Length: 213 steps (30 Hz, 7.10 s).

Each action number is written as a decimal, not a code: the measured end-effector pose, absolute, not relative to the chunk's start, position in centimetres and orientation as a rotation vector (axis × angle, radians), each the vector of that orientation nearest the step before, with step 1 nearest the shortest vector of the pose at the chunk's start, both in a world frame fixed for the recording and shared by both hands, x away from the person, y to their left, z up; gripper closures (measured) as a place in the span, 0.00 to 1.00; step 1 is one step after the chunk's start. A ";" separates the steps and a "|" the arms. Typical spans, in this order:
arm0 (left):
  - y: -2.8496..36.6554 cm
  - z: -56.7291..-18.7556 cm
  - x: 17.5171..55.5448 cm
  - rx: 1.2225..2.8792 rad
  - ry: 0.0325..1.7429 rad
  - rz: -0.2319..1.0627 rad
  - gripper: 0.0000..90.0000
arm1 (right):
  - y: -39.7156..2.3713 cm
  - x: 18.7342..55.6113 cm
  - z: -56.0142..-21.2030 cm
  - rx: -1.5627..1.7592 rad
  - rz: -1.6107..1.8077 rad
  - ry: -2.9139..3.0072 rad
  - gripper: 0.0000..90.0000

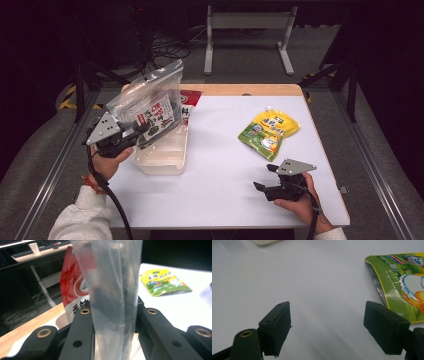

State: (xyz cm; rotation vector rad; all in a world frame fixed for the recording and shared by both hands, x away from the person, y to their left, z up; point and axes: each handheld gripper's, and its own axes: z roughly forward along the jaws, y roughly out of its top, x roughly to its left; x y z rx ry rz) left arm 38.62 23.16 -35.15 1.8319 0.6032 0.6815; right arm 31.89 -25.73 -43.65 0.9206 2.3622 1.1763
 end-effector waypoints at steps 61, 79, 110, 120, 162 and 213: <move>23.6 -40.1 41.0 1.862 0.681 0.487 0.79 | -25.8 31.8 -42.9 0.915 1.219 2.263 0.36; 23.6 -40.1 40.3 1.841 0.732 0.519 0.61 | -28.6 32.7 -42.1 1.050 1.241 2.106 0.47; 24.2 -39.4 31.6 1.859 0.740 0.674 0.22 | -33.2 37.8 -42.8 1.385 1.261 1.935 0.45; 22.0 -40.6 27.6 1.937 0.636 0.587 0.22 | -31.8 40.9 -44.0 1.498 1.249 1.962 0.32; 15.1 -45.1 28.1 2.204 0.421 0.218 0.21 | -29.3 42.2 -44.4 1.371 1.298 2.217 0.92; 7.8 -43.1 32.7 1.931 0.572 0.017 0.37 | -23.4 31.0 -42.2 0.527 1.630 2.322 0.93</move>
